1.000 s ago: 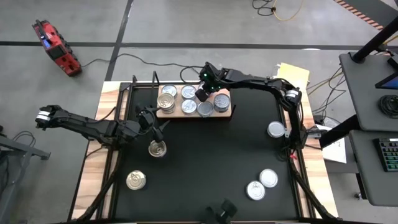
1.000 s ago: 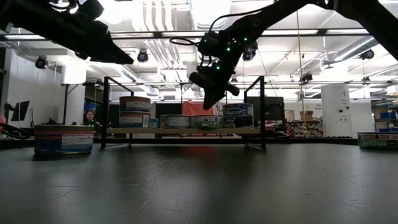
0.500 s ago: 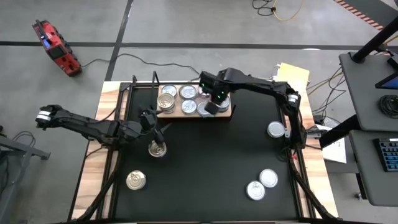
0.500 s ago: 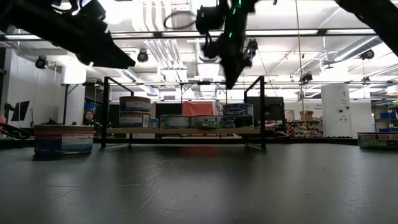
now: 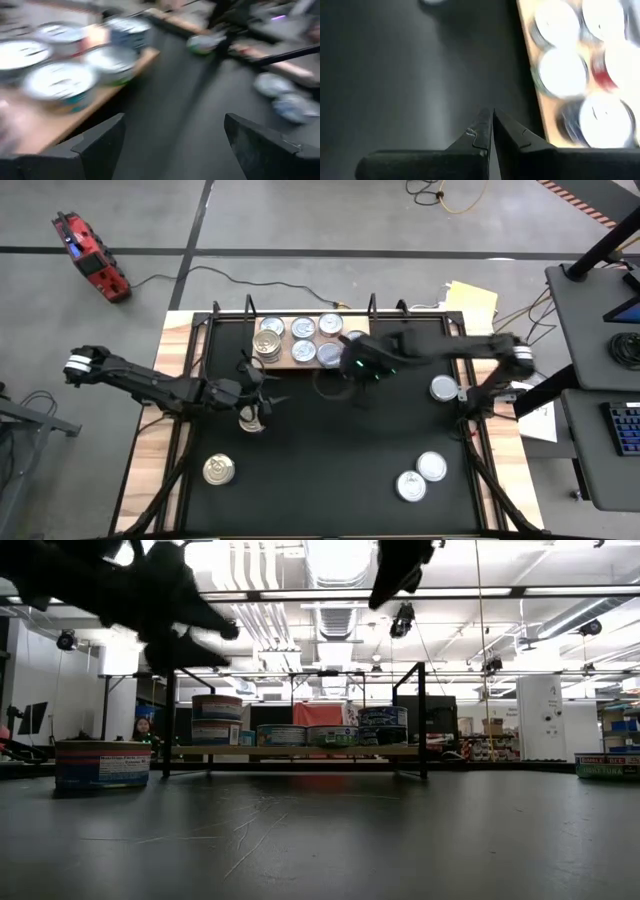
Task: Stack canned seafood by type on shelf
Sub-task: Adjust the green tuna can on the shelf
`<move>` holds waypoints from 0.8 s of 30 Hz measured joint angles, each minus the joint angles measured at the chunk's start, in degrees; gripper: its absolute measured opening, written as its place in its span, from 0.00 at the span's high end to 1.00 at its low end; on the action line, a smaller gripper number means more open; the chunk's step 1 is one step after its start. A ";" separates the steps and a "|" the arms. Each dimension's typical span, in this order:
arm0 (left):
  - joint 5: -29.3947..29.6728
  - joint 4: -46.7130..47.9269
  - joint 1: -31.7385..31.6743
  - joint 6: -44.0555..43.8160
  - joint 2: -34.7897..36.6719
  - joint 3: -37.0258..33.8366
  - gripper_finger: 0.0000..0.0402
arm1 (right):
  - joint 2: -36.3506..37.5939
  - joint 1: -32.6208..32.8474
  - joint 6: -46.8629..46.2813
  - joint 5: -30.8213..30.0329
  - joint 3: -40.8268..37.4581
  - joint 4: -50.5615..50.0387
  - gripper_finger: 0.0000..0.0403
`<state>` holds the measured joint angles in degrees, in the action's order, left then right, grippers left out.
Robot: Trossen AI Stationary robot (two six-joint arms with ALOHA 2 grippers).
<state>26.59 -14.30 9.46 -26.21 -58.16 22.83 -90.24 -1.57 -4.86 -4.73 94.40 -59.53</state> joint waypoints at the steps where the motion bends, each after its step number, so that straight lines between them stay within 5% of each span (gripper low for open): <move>1: -2.04 -3.62 0.07 0.98 -1.16 0.02 0.20 | 2.26 1.05 0.74 -0.42 -3.70 4.43 0.98; 5: -9.20 -18.95 0.28 6.48 -6.96 0.02 0.20 | 9.77 4.28 5.39 -1.26 -18.73 20.67 0.98; 11: -8.81 -31.15 0.24 9.33 -15.80 0.07 0.22 | 16.59 6.27 3.79 -1.29 -38.14 45.46 0.98; 18: -7.48 -28.60 0.21 14.20 -23.21 6.76 0.30 | 18.34 6.18 2.23 -1.55 -49.12 56.41 0.98; 24: -1.91 -8.43 -3.02 20.41 -28.23 16.33 0.41 | 18.10 6.04 1.87 -5.47 -49.92 54.79 0.97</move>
<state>24.68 -22.73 6.44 -5.80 -86.39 39.16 -72.14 4.47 -2.99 -10.21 44.49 -4.74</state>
